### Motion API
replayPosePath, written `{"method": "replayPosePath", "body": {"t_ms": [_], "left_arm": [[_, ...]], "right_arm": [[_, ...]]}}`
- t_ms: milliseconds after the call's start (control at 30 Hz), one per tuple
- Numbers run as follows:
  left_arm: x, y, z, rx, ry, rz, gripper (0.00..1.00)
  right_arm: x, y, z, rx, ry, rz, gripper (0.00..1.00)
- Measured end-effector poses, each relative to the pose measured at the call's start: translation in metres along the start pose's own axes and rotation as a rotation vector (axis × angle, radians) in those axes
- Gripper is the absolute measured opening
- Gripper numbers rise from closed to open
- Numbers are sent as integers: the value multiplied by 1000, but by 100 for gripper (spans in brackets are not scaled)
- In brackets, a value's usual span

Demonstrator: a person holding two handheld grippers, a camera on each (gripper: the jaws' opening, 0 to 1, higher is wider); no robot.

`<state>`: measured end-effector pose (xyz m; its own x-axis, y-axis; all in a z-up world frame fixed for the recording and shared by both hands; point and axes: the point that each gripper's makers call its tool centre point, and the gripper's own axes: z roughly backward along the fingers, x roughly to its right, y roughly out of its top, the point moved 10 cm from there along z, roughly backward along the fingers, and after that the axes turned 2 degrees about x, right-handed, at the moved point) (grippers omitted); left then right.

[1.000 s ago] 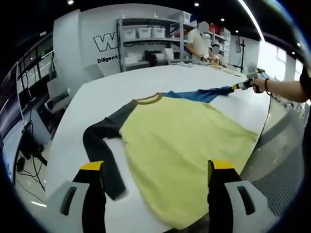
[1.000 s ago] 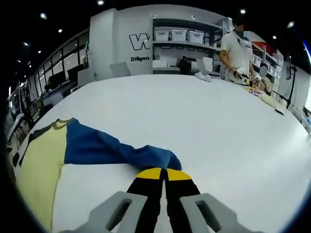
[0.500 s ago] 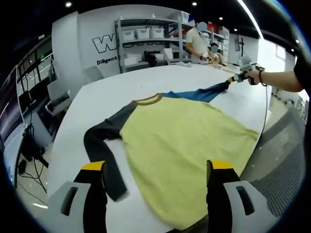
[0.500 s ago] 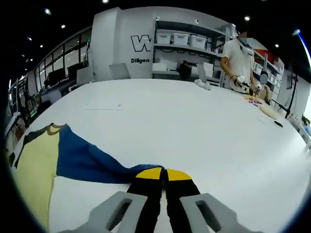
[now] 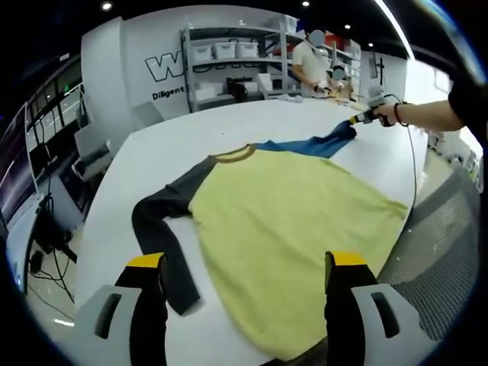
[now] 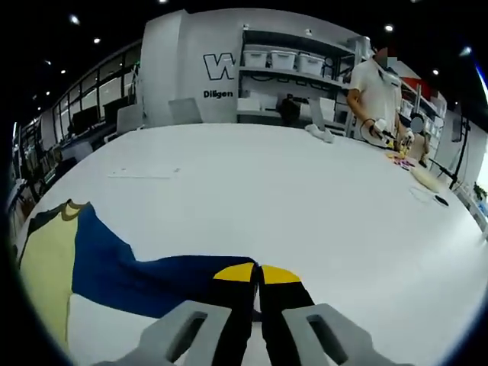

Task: Fold the garment on the visible template until the final outline fits inside the template.

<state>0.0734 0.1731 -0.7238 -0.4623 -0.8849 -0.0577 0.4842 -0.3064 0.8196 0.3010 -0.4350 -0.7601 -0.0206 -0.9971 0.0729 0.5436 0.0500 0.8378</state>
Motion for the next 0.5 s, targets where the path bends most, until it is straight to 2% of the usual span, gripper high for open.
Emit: {"method": "replayPosePath", "body": {"t_ms": [200, 500], "left_arm": [[-1, -2, -1, -21, 4, 7, 80], [-1, -4, -3, -42, 5, 5, 79]], "right_arm": [[3, -4, -18, -41, -7, 41, 0], [14, -17, -35, -94, -29, 58, 0]]}}
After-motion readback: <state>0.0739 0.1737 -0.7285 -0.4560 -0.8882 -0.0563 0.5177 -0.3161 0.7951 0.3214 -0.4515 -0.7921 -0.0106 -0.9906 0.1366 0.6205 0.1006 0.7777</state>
